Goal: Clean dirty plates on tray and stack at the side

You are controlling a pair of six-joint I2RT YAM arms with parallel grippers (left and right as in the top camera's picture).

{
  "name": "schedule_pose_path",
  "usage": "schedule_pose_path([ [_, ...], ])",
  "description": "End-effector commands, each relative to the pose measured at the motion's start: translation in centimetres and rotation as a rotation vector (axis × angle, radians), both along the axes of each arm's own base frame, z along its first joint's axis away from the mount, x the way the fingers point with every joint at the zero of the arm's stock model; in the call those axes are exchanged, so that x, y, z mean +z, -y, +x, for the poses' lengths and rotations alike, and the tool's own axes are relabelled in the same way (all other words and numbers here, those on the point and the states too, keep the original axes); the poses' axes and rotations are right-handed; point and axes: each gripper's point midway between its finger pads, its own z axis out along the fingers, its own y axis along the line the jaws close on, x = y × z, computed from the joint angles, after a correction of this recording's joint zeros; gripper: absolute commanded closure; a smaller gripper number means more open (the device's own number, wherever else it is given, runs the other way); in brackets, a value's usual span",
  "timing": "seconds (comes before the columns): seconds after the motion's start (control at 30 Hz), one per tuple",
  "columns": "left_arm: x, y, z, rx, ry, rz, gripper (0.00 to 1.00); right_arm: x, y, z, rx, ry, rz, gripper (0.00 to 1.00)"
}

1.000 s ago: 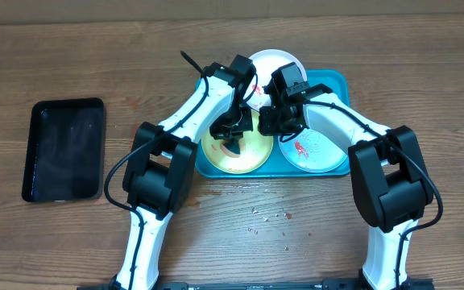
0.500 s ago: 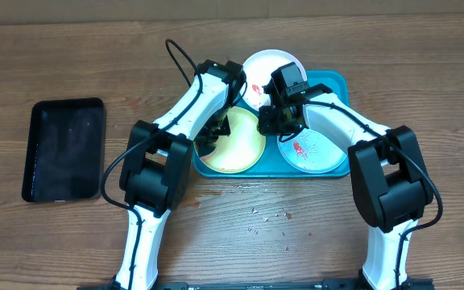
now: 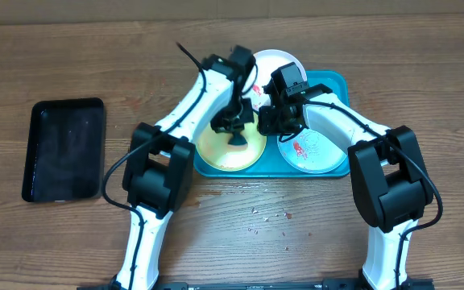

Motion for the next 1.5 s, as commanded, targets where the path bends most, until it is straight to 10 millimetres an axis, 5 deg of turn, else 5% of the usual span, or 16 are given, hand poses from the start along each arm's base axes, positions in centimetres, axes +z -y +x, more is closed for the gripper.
schedule_pose_path([
  [0.0, -2.4, 1.0, -2.3, -0.011, -0.075, -0.025, 0.96, -1.0, 0.4, -0.9, -0.004, -0.027, -0.024, 0.71],
  [0.13, -4.2, -0.2, -2.7, -0.026, -0.063, 0.024, 0.96, -1.0, 0.4, -0.9, -0.007, -0.029, -0.024, 0.71],
  [0.23, -4.5, -4.1, -2.3, -0.051, -0.016, 0.239, 0.96, -1.0, 0.5, -0.9, -0.009, -0.029, -0.030, 0.82],
  [0.33, -2.8, -9.4, -2.2, 0.043, 0.026, 0.533, 0.96, -0.9, 0.6, -0.9, -0.011, -0.031, -0.033, 0.94],
  [0.43, -0.5, -12.1, -1.8, 0.109, 0.071, 0.685, 0.96, -0.6, 0.6, -0.9, -0.010, -0.025, -0.030, 0.94],
  [0.67, 4.2, -11.6, 0.8, 0.176, 0.184, 0.640, 0.96, 0.6, 0.4, -0.5, -0.006, -0.025, -0.032, 0.96],
  [0.83, 9.7, -9.4, 2.4, 0.249, 0.251, 0.409, 0.96, 2.1, 0.4, -0.1, -0.004, -0.029, -0.043, 0.96],
  [1.0, 15.7, -9.6, 3.2, 0.257, 0.319, 0.138, 0.96, 4.7, 0.3, 0.8, -0.005, -0.010, -0.067, 0.96],
  [1.13, 18.7, -13.3, 2.2, 0.325, 0.302, 0.036, 0.96, 7.4, 1.5, 1.8, -0.023, 0.063, -0.237, 0.96],
  [1.3, 18.9, -20.6, 0.1, 0.436, 0.214, 0.095, 0.96, 14.1, 4.1, 2.8, -0.059, 0.256, -0.613, 0.96],
  [1.47, 18.4, -25.5, -0.9, 0.485, 0.169, 0.123, 0.96, 19.9, 3.3, 2.5, -0.053, 0.477, -0.878, 0.96],
])
